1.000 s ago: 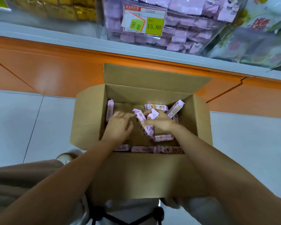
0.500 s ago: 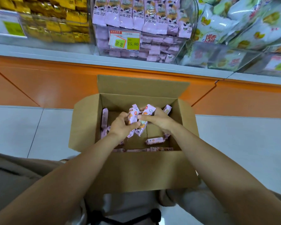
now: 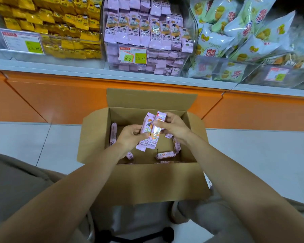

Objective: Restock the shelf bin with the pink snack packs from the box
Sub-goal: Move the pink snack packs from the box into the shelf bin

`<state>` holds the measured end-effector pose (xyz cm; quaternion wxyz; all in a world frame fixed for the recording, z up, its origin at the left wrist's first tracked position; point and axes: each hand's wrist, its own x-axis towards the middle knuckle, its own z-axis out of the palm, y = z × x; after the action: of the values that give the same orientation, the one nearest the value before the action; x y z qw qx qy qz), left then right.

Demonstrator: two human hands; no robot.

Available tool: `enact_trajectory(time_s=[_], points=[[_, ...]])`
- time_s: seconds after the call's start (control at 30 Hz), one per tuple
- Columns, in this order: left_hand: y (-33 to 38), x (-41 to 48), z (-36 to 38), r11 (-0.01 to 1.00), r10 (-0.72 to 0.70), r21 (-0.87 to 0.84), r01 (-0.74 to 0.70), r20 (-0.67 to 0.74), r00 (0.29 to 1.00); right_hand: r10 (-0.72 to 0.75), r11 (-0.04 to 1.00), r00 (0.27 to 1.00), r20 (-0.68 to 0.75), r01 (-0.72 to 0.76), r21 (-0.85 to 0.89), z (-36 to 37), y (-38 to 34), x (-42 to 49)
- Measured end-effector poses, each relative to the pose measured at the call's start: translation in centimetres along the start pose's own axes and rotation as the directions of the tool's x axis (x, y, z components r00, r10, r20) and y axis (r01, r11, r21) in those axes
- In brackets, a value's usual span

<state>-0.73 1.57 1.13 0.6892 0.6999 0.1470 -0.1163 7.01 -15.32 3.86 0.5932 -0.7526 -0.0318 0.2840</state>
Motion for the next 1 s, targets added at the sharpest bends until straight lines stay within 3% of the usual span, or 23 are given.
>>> enact_trajectory(time_s=[0.2,0.43,0.57,0.7,0.77,0.87,1.0], points=[[1.4,-1.0,-0.2,0.996,-0.041,-0.082,0.038,-0.035,0.999,-0.055,0.998,0.998,-0.023,0.055,-0.010,0.7,-1.6,-1.4],[4.5,-2.5,0.4,0.980,-0.003,-0.197,-0.019,-0.113,0.994,-0.200,0.980,0.951,-0.235,0.194,-0.050,2.8,-4.1,-2.9],[6.5,-3.3,0.6,0.969,0.044,-0.234,-0.080,-0.158,0.987,-0.365,0.922,0.923,-0.123,0.341,-0.182,3.1,-5.4,-4.3],[8.9,-3.7,0.1,0.948,-0.015,-0.311,-0.060,-0.235,0.972,-0.379,0.887,0.924,0.058,0.380,-0.263,2.8,-6.3,-5.9],[10.1,-3.7,-0.1,0.937,-0.024,-0.344,-0.061,-0.237,0.971,-0.431,0.827,0.899,0.078,0.428,-0.365,2.6,-6.8,-6.5],[12.4,-4.0,0.2,0.925,0.011,-0.371,-0.086,-0.199,0.980,-0.602,0.700,0.798,-0.019,0.516,-0.494,2.7,-8.2,-6.8],[16.0,-3.8,0.1,0.926,0.155,-0.331,-0.183,-0.110,0.982,-0.680,0.686,0.718,-0.148,0.553,-0.473,2.4,-12.0,-7.0]])
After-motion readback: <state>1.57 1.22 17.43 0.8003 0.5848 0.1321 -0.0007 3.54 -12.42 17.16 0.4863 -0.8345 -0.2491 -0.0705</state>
